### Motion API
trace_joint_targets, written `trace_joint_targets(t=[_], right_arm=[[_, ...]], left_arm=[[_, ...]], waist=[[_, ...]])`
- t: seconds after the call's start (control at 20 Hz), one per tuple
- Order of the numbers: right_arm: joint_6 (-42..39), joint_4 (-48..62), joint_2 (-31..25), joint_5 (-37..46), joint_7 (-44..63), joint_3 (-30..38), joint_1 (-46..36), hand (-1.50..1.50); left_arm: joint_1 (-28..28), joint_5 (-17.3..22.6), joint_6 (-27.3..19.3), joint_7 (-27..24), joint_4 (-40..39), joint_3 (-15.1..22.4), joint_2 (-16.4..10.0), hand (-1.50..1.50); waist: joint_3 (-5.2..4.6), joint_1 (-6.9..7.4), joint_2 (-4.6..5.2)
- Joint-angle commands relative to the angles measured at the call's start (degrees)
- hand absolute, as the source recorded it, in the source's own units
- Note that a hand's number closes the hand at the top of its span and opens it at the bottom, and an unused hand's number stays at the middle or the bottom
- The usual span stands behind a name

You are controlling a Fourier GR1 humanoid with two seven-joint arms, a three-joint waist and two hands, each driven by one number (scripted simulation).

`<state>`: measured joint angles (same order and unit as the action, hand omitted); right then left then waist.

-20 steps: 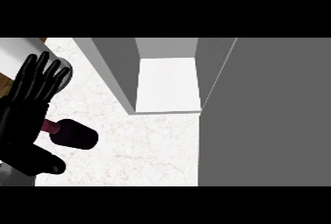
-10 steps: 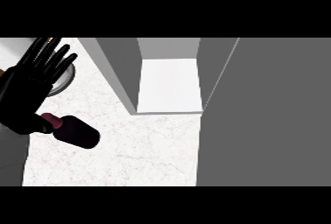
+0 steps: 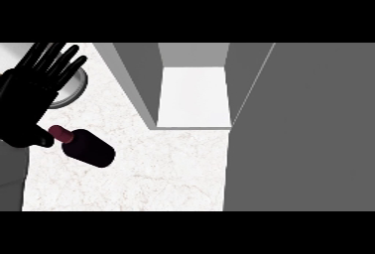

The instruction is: Pick up the wine, place it into the cabinet and close the cabinet

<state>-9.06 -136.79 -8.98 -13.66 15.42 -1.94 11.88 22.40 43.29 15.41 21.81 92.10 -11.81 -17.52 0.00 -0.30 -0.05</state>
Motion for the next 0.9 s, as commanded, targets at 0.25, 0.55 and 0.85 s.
trace_joint_targets(t=[0.25,0.55,0.85], right_arm=[[-0.48,-3.66,1.84,1.80,3.74,-2.07,-0.03,-1.50],[-1.15,-5.53,0.51,-1.79,7.48,1.13,-0.96,-1.50],[-1.17,-1.97,3.42,1.84,4.38,-1.67,-2.29,-1.50]], left_arm=[[-3.14,1.08,-0.15,2.13,4.19,-0.88,-0.23,-1.50],[-1.69,-2.27,-1.27,1.15,2.15,0.81,1.03,-1.50],[-7.10,-2.68,-1.05,2.76,6.37,-1.86,-1.19,-1.50]], waist=[[0.01,0.12,-0.03],[0.02,-0.02,-0.02],[0.02,0.25,-0.04]])
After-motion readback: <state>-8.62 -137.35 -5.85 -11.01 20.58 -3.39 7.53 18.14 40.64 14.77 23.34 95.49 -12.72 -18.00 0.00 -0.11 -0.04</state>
